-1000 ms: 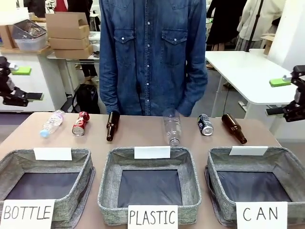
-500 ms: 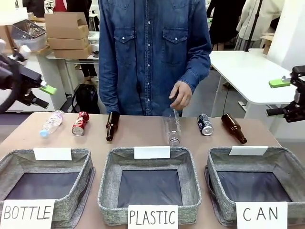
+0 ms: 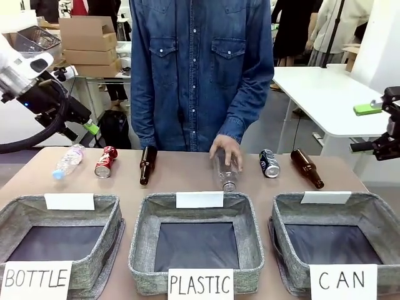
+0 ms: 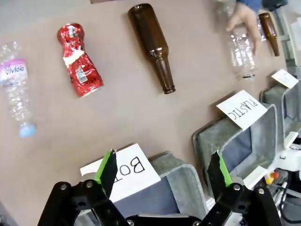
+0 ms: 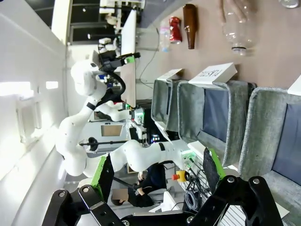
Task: Sort the can waste into the basket.
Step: Pick up the can waste from the table and place it in the right Fabric basket.
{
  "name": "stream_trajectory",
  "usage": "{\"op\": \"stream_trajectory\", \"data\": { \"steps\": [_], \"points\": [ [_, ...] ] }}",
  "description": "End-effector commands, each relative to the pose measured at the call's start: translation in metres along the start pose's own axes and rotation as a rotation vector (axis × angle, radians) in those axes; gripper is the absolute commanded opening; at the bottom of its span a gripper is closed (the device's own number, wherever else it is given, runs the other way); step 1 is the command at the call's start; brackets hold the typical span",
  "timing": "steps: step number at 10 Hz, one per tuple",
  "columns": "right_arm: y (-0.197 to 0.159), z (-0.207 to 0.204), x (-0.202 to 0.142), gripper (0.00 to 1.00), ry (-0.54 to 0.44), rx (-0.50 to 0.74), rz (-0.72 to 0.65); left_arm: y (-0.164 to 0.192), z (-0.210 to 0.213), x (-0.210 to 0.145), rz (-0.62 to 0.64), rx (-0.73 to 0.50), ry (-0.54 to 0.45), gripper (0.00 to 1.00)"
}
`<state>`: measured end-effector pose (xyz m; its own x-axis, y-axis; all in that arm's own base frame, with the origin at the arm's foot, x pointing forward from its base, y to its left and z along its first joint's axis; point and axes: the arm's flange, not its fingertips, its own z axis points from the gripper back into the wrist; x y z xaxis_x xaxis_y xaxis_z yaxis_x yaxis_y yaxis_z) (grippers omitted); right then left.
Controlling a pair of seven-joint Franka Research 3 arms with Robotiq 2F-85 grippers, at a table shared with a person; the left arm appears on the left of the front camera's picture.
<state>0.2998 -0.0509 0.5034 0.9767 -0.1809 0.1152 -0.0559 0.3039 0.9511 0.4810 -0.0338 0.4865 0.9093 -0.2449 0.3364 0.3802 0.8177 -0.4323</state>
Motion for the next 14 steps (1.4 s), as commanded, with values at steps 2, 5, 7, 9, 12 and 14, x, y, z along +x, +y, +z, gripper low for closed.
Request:
{"op": "stream_trajectory", "data": {
  "steps": [2,5,7,9,12,14],
  "points": [
    [0.002,-0.001,0.005,1.0,-0.004,0.02,0.027,0.004,-0.051,0.031,0.062,0.188,0.054,1.0],
    [0.002,-0.001,0.005,1.0,-0.004,0.02,0.027,0.024,-0.102,0.059,0.031,0.295,0.146,1.0],
    [0.002,-0.001,0.005,1.0,-0.004,0.02,0.027,0.042,-0.139,0.078,0.057,0.375,0.148,1.0],
    [0.002,-0.001,0.005,1.0,-0.004,0.02,0.027,0.072,-0.174,0.093,0.116,0.461,0.156,1.0],
    [0.002,-0.001,0.005,1.0,-0.004,0.02,0.027,0.082,-0.188,0.098,0.156,0.485,0.14,1.0],
    [0.002,-0.001,0.005,1.0,-0.004,0.02,0.027,0.081,-0.191,0.097,0.18,0.516,0.132,1.0]
  ]
}}
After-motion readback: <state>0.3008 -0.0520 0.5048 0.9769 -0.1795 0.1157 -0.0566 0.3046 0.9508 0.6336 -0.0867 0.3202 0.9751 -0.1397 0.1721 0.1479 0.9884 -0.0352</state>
